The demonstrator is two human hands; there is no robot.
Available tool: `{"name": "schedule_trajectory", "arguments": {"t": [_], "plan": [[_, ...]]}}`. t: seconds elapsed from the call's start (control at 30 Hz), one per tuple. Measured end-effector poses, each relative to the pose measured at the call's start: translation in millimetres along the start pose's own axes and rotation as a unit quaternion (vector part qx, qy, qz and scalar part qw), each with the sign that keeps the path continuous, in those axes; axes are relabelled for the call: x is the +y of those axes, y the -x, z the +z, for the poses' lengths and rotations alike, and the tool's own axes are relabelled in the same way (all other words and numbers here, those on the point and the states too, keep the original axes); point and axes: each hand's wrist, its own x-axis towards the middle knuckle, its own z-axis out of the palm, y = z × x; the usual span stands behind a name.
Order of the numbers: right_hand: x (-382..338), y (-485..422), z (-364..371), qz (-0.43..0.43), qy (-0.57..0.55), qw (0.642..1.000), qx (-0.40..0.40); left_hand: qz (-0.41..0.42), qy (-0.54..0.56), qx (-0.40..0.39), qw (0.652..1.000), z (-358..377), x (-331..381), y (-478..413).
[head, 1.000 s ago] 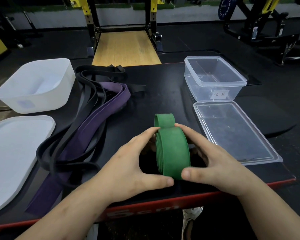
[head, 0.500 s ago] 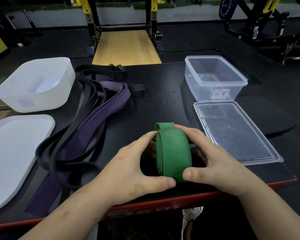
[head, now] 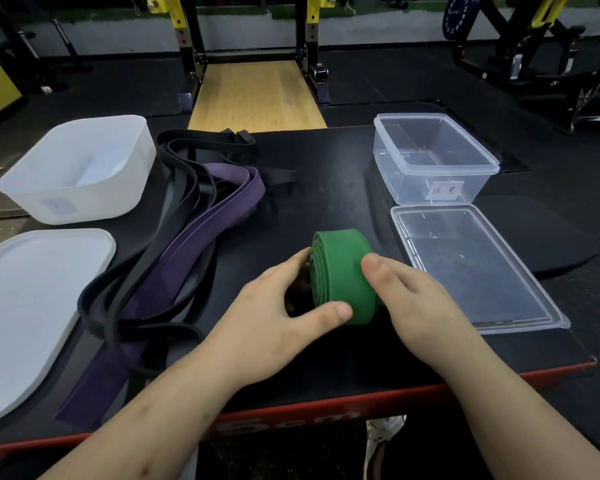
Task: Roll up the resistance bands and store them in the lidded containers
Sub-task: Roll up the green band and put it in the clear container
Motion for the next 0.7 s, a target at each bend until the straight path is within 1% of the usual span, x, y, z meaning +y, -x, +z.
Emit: {"name": "schedule_trajectory", "arguments": {"t": [0.13, 0.23, 0.3, 0.43, 0.6, 0.7], "plan": [[-4, -10, 3, 0.049, -0.054, 0.997, -0.006, -0.026, 0.031, 0.003, 0.999, 2, 2, -8], [-3, -14, 4, 0.045, -0.095, 0.994, -0.018, -0.025, 0.074, -0.009, 0.997, 2, 6, -10], [-1, -16, 5, 0.040, -0.120, 0.992, -0.010, -0.024, 0.092, -0.011, 0.995, 3, 7, -10], [7, -17, 8, 0.030, -0.180, 0.983, -0.014, -0.002, 0.099, 0.003, 0.995, 2, 6, -10], [11, -16, 19, -0.009, -0.311, 0.948, -0.072, 0.025, 0.094, 0.053, 0.994, -20, 11, -8], [14, -16, 19, -0.030, -0.329, 0.934, -0.134, 0.045, 0.021, 0.029, 0.998, -44, 14, -3]]}}
